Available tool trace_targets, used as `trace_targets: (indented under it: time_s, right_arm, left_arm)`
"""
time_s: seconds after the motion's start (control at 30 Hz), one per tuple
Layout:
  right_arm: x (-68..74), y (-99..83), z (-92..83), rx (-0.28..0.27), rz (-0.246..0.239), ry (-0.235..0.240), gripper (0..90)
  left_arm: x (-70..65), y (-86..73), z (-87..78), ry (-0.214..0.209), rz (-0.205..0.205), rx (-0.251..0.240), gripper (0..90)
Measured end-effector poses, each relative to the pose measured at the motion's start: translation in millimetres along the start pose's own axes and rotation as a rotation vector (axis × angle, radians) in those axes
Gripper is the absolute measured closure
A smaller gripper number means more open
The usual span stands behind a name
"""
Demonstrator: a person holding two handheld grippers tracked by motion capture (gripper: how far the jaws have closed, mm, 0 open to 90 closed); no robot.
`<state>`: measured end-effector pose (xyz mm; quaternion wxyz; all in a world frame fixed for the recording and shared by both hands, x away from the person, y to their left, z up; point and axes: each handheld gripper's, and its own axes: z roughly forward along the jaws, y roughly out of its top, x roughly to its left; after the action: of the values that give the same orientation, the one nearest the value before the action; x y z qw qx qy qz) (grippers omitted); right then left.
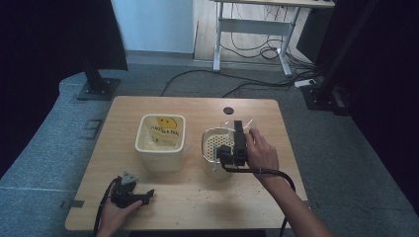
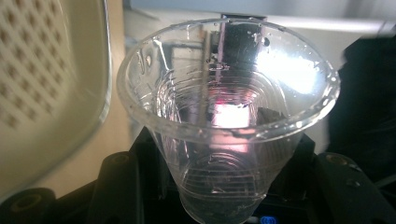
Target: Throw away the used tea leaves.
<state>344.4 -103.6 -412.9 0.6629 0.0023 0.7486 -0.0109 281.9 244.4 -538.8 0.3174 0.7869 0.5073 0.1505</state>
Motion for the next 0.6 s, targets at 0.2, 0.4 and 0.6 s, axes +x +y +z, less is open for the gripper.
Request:
trace_targets:
  time_s: [0.2,0.4,0.6]
  right_arm:
    - [-18.1,-9.6,-2.2,-0.06,0.366,0.124,48.3]
    - [-28.4,-23.0,-1.7,-0.103,0.683,0.244,48.3]
    - [-28.2,-32.2,0.3,-0.136,0.846,0.31,48.2]
  left_arm:
    - [-0.1,-0.1,0.4,0.002,0.001,0.004,14.8]
    - [-0.4,-0.3,0.3,0.001,0.0,0.003,14.8]
    - [-0.3,-0.1,0.6,0.002,0.0,0.003,14.8]
